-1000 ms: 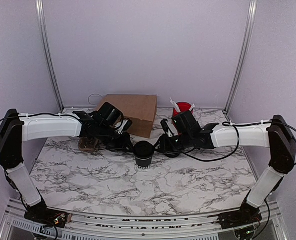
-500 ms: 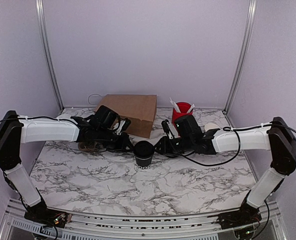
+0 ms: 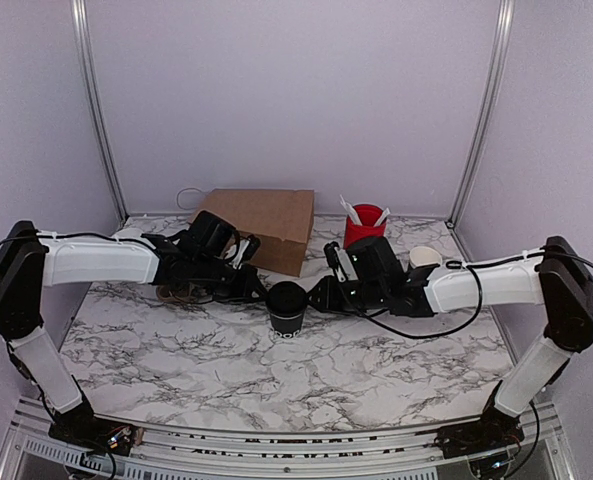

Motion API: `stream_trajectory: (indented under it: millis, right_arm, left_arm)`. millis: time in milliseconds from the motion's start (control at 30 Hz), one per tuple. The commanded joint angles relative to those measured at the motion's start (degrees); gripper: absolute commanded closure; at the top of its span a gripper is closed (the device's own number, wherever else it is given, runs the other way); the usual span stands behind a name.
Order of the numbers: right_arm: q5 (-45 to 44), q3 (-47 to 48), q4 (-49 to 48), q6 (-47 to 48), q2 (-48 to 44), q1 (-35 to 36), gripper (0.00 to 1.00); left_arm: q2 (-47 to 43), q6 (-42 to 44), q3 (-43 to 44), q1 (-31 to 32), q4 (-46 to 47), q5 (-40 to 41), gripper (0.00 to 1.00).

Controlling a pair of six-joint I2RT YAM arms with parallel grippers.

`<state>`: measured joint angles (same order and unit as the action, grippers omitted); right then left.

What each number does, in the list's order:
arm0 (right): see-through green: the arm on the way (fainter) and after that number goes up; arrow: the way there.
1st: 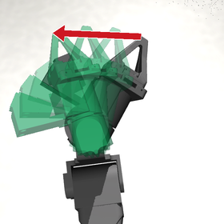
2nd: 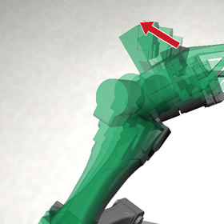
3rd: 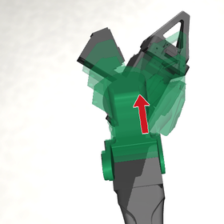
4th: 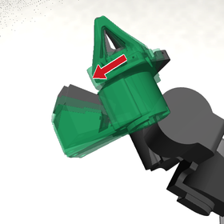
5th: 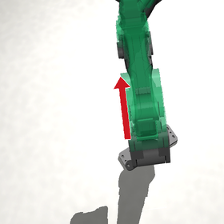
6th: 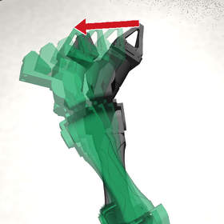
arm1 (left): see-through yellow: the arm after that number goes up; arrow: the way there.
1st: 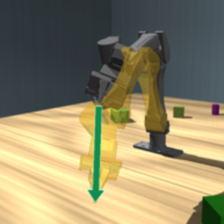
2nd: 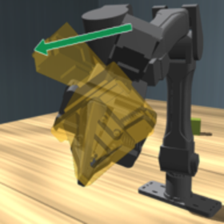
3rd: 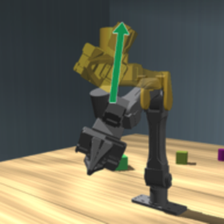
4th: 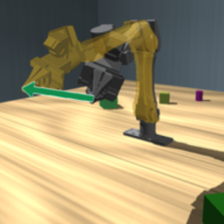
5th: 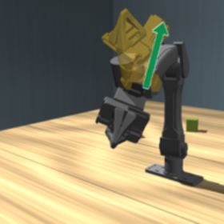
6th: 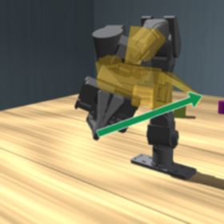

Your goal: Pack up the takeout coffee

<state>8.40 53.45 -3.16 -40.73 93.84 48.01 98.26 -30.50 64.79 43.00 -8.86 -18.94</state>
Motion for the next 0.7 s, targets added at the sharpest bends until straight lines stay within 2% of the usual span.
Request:
stream_trajectory:
  millis: [0, 267, 667]
  right_arm:
    - [-1.5, 0.5, 14.9, 1.1, 3.4, 2.8, 0.79]
    - [-3.5, 6.4, 16.0, 1.0, 0.0, 3.5, 0.78]
    - [-4.7, 8.5, 15.6, 0.3, -2.5, 3.9, 0.75]
  left_arm:
    - [6.0, 1.5, -2.2, 0.9, -9.6, 2.6, 0.93]
    - [5.1, 2.7, 3.5, 0.9, -12.0, 2.8, 0.92]
    - [5.5, 3.9, 9.6, 0.9, -14.8, 3.0, 0.92]
